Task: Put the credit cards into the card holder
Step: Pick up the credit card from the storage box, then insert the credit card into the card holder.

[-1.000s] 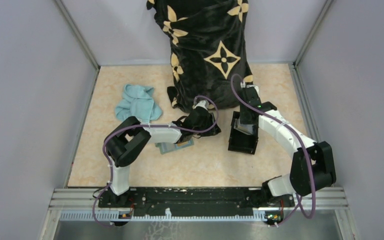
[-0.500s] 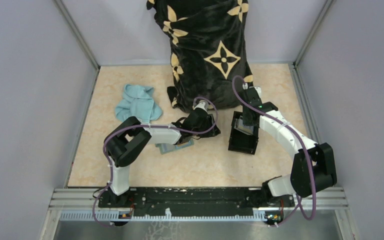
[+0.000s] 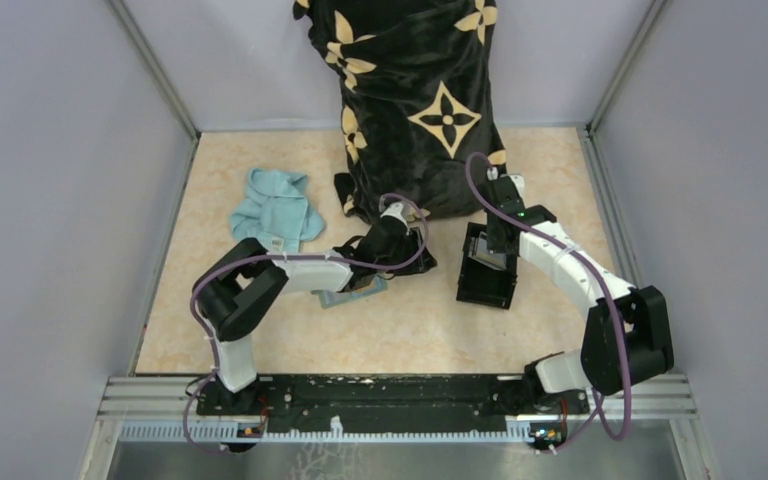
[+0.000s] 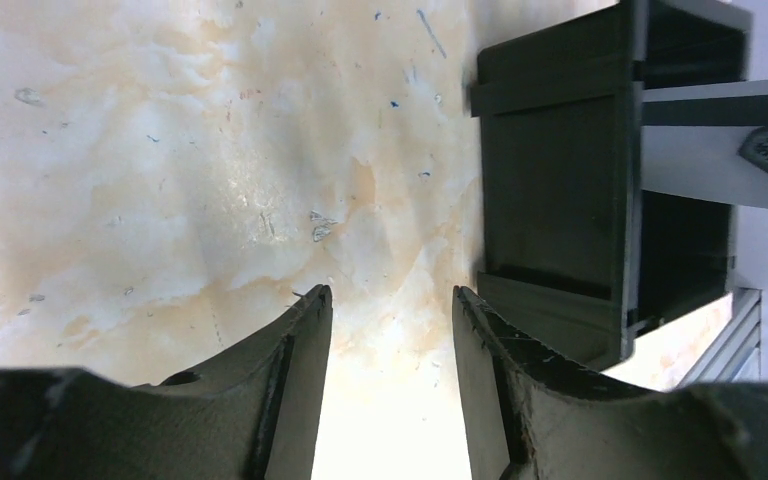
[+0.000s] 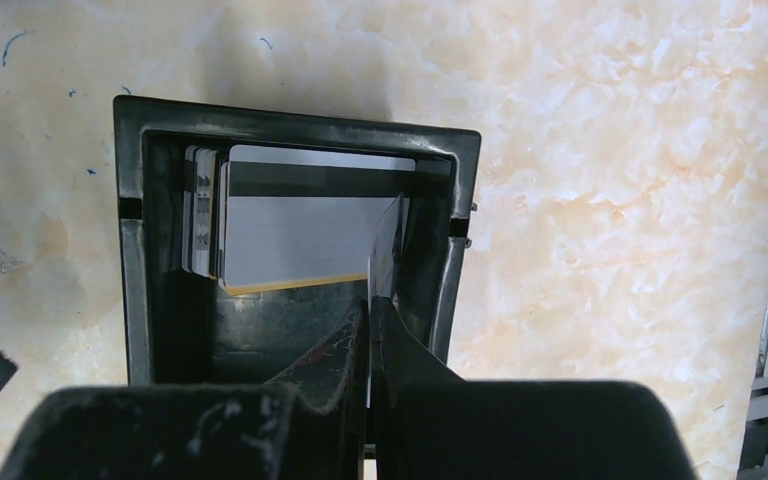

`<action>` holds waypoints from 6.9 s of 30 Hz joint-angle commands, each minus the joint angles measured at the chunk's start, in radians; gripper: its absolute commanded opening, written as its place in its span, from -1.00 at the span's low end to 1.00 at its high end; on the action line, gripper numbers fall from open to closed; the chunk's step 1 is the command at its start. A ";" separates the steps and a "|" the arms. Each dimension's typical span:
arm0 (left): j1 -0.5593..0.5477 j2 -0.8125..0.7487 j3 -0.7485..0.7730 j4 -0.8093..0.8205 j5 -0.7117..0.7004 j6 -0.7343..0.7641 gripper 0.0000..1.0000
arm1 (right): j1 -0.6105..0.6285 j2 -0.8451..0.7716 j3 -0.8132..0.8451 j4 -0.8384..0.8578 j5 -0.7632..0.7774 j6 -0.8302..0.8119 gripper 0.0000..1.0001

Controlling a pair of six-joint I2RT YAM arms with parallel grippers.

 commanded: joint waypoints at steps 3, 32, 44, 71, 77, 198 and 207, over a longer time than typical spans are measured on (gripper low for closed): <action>0.012 -0.131 -0.031 -0.013 -0.023 0.030 0.15 | 0.002 -0.059 0.074 -0.019 0.012 -0.009 -1.00; 0.115 -0.806 -0.406 0.103 0.397 0.364 0.84 | 0.155 -0.343 0.035 0.081 -0.870 -0.004 -1.00; 0.201 -0.800 -0.408 0.071 0.646 0.334 0.86 | 0.214 -0.348 -0.031 0.188 -1.091 0.071 -1.00; 0.273 -0.605 -0.401 0.291 1.093 0.193 -0.82 | 0.219 -0.173 -0.055 0.350 -1.252 0.124 -1.00; 0.284 -0.613 -0.441 0.315 1.034 0.184 -1.00 | 0.220 -0.183 -0.039 0.345 -1.173 0.122 -0.63; 0.178 -0.957 -0.812 -0.193 -0.381 -0.417 -0.42 | 0.387 0.508 0.109 0.771 -0.894 0.326 -1.00; 0.178 -0.921 -0.812 -0.186 -0.390 -0.428 -0.43 | 0.387 0.535 0.112 0.790 -0.910 0.334 -1.00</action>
